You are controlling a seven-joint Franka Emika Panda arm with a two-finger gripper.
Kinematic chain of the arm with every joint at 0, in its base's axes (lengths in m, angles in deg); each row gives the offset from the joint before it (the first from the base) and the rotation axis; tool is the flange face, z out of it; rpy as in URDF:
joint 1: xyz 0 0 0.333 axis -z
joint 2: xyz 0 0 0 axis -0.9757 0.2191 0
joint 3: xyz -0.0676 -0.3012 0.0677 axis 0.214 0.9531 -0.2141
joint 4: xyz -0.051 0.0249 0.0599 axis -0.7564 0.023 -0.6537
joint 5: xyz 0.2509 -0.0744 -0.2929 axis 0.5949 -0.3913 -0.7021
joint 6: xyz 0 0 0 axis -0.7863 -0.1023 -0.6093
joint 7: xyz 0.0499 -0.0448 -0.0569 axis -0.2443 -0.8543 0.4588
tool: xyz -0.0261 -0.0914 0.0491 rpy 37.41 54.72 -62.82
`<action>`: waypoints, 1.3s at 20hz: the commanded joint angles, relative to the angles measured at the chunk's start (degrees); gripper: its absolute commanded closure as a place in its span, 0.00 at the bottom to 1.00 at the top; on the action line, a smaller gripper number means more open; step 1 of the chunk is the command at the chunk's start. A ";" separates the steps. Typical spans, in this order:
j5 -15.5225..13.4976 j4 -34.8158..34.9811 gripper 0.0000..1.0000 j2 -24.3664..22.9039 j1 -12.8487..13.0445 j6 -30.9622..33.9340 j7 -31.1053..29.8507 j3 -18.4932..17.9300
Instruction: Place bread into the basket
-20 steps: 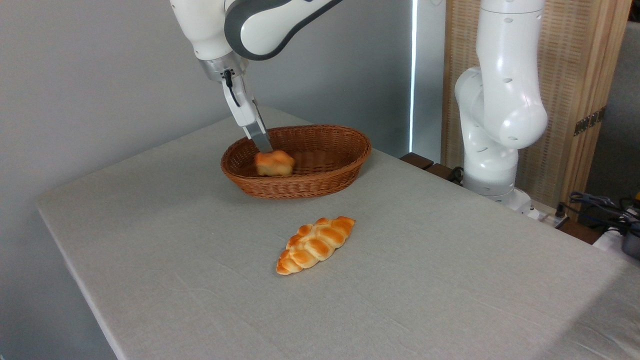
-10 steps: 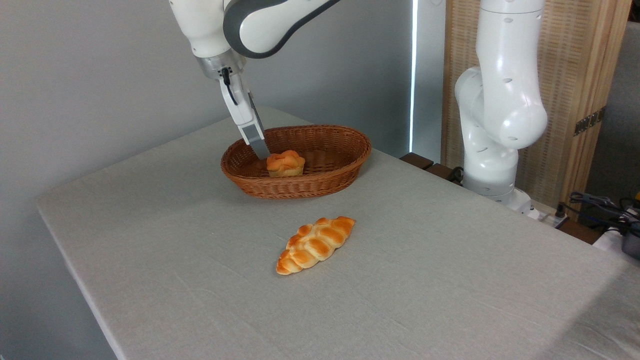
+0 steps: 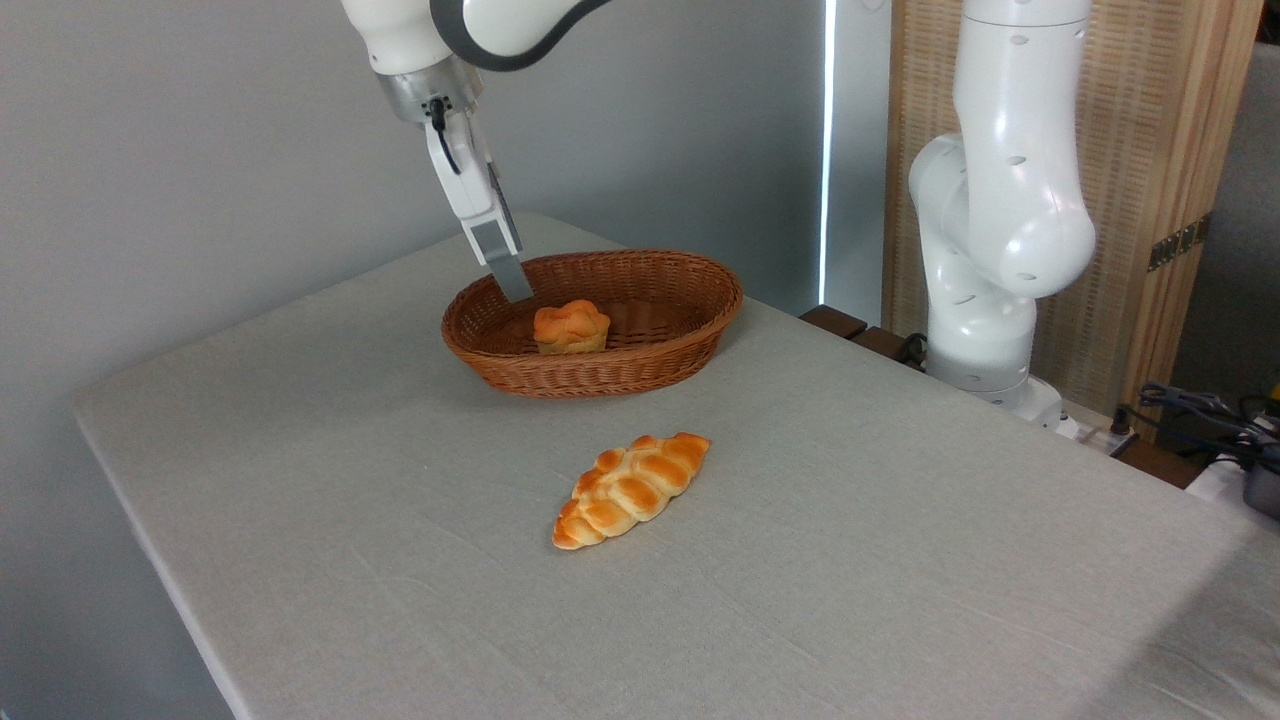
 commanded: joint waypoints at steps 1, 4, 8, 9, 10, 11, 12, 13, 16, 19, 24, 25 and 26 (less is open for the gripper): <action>1.14 -5.47 0.00 0.45 -4.55 1.85 0.21 -0.34; 1.23 -9.08 0.00 0.37 -11.74 1.84 0.47 0.45; 1.58 -15.93 0.00 2.81 -19.42 1.93 0.12 1.78; 2.53 -17.78 0.00 3.78 -19.42 2.11 -0.31 0.47; 3.94 -19.01 0.00 3.97 -19.42 3.15 -0.32 -1.11; 4.30 -19.46 0.00 4.06 -19.60 3.95 -0.32 -1.82; 4.30 -19.55 0.00 3.97 -20.64 4.13 -0.40 -2.44; 4.22 -19.55 0.00 3.97 -21.26 4.13 -0.49 -3.05; 3.95 -19.64 0.00 3.79 -21.01 4.22 -2.94 -6.48; 4.12 -19.64 0.00 3.70 -20.74 5.70 -3.13 -7.54; 5.44 -20.16 0.00 4.23 -20.92 7.65 -4.97 -6.93; 5.71 -20.52 0.00 4.41 -21.01 7.73 -5.24 -6.93; 5.71 -21.04 0.00 5.02 -21.18 8.52 -5.24 -6.84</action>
